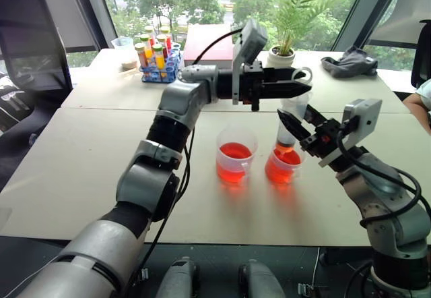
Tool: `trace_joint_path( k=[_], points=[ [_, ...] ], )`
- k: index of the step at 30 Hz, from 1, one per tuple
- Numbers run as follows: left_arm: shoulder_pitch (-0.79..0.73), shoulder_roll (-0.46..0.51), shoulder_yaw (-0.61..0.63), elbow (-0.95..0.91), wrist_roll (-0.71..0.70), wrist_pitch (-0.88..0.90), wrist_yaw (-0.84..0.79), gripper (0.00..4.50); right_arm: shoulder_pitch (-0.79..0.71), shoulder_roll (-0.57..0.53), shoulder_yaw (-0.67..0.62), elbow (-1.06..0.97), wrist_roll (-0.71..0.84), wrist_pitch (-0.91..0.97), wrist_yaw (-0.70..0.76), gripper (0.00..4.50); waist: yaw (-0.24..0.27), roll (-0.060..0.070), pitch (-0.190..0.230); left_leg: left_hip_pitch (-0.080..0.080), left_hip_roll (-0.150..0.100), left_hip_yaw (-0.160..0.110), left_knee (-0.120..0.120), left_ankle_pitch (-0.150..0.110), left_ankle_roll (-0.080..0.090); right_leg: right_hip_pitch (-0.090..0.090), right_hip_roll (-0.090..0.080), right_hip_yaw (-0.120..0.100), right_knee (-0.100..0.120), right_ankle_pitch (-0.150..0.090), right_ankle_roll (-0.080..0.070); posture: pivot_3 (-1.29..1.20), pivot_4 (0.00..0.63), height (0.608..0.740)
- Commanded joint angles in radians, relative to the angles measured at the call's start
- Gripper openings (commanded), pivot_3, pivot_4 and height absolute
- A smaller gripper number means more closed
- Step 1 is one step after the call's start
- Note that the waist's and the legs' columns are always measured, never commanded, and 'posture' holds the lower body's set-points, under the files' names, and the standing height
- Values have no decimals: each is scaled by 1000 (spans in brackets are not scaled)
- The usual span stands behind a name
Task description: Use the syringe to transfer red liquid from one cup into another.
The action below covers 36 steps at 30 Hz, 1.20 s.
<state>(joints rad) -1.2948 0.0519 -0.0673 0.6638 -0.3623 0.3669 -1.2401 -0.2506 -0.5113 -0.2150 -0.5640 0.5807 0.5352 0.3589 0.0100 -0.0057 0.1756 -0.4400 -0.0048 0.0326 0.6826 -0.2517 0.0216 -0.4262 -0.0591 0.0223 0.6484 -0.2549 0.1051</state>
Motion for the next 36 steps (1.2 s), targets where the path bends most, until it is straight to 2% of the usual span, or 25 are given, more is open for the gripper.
trace_joint_path(
  k=[1,19,28,29,30,33,34,36],
  points=[
    [24,-25,-72,3,32,36,-34,1395,-57,-18,-82,-105,35,-32,-24,1380,0,0,0,0,0,0,0,0,0,0,0,0,0,0,0,0,150,740],
    [40,-43,-85,24,43,57,-51,1395,-67,-49,-136,-150,88,14,-61,1380,0,0,0,0,0,0,0,0,0,0,0,0,0,0,0,0,150,740],
    [-14,-23,-20,51,14,68,-17,1395,-18,-26,-87,-141,75,6,-50,1380,1,0,0,0,0,0,0,0,0,0,0,0,0,0,0,0,150,740],
    [-20,-18,-14,55,10,72,-21,2424,-14,-21,-77,-140,73,5,-50,1380,0,0,0,0,0,0,0,0,0,0,0,0,0,0,0,0,150,740],
    [-24,-13,-9,57,8,71,-25,2693,-10,-15,-67,-139,70,4,-50,1380,0,0,0,0,0,0,0,0,0,0,0,0,0,0,0,0,150,740],
    [-37,-5,11,66,6,60,-9,4105,5,-4,-35,-139,58,3,-46,1380,0,0,0,0,0,0,0,0,0,0,0,0,0,0,0,0,150,740],
    [-42,-4,17,68,5,58,-3,4479,9,-2,-28,-139,57,3,-46,1380,0,0,0,0,0,-1,0,0,0,0,0,0,0,0,0,0,150,740],
    [-53,4,36,71,-2,51,12,4479,16,0,-15,-137,51,4,-43,1380,0,0,0,0,0,0,0,0,0,0,0,0,0,0,0,0,150,740]
  ],
)
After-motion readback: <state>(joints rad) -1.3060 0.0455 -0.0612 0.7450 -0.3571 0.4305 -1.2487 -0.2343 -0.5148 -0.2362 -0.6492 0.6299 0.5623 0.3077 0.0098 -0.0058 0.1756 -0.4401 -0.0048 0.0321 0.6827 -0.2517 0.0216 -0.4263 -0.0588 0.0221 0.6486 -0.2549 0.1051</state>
